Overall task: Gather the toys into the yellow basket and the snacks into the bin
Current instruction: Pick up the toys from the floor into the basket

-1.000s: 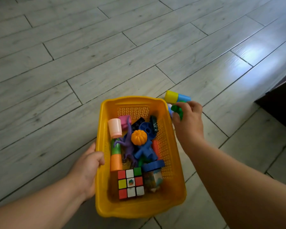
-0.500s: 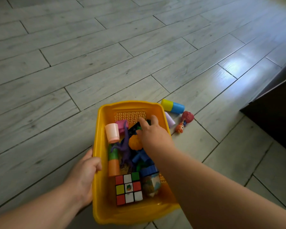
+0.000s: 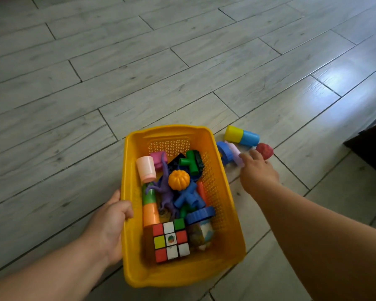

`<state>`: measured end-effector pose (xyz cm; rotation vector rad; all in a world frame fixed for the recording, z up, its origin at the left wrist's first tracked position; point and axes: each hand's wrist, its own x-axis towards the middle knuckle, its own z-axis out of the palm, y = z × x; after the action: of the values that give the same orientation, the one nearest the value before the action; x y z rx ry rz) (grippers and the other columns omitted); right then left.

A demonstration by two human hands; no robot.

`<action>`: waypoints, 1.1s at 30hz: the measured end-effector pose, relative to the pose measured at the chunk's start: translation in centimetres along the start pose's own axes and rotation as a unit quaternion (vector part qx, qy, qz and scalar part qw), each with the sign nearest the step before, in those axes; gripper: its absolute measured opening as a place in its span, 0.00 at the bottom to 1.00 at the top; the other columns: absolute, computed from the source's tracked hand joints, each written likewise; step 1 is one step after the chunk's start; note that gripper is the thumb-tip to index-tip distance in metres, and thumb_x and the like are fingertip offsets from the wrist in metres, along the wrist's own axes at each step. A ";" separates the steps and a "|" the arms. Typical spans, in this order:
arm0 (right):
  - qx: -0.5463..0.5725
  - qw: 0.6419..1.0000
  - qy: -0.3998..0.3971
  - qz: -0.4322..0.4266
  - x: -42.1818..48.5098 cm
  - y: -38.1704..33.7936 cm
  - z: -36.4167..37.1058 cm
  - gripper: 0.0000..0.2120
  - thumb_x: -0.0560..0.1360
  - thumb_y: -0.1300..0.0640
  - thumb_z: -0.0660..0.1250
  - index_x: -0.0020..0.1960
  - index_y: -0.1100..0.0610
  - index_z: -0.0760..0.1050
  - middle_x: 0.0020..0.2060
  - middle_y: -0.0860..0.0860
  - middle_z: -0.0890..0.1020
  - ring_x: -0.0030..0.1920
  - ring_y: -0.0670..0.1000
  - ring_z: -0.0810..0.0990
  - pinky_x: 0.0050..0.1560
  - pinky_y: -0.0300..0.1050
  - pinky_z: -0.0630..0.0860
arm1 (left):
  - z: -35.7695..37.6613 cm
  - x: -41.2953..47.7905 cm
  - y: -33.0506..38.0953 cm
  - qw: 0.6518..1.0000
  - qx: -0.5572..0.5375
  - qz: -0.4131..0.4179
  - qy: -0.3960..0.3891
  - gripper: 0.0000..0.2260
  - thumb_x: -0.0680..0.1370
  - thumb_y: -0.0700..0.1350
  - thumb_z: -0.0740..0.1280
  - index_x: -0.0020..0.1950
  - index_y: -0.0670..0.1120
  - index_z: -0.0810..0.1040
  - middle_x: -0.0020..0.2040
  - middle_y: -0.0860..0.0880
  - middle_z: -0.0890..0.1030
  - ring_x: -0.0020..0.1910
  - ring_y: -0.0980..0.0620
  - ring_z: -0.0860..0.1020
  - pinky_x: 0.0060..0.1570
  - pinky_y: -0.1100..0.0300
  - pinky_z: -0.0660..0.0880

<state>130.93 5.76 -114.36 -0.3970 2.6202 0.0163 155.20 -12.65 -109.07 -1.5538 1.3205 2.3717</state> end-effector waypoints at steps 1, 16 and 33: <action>0.000 1.000 -0.020 0.000 0.3 0.2 0.2 0.33 0.76 0.62 0.63 0.75 0.45 0.54 0.74 0.52 0.59 0.68 0.61 0.65 0.60 0.59 0.71 | 0.0 0.0 -0.1 1.000 0.001 0.000 0.003 0.22 0.72 0.31 0.55 0.54 0.54 0.78 0.55 0.29 0.78 0.56 0.26 0.77 0.54 0.28 0.72; 0.205 0.972 0.110 -0.044 -2.9 -1.2 -2.4 0.13 0.81 0.49 0.53 0.65 0.49 0.64 0.51 0.56 0.79 0.44 0.56 0.79 0.39 0.48 0.75 | 2.3 0.7 -0.9 1.000 0.025 0.002 -0.014 0.24 0.73 0.30 0.54 0.57 0.54 0.76 0.52 0.31 0.79 0.50 0.29 0.80 0.42 0.38 0.80; 0.058 0.932 0.012 -0.357 -13.0 -9.4 1.3 0.30 0.76 0.67 0.59 0.75 0.51 0.57 0.76 0.49 0.58 0.71 0.60 0.64 0.62 0.58 0.72 | 2.8 2.1 -0.3 0.999 0.035 0.041 -0.003 0.23 0.77 0.32 0.54 0.62 0.53 0.76 0.46 0.38 0.82 0.43 0.38 0.81 0.44 0.44 0.78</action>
<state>145.08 0.45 -108.85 -1.2787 2.3297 -0.3834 152.17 -11.52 -110.46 -1.5011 1.4780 2.3456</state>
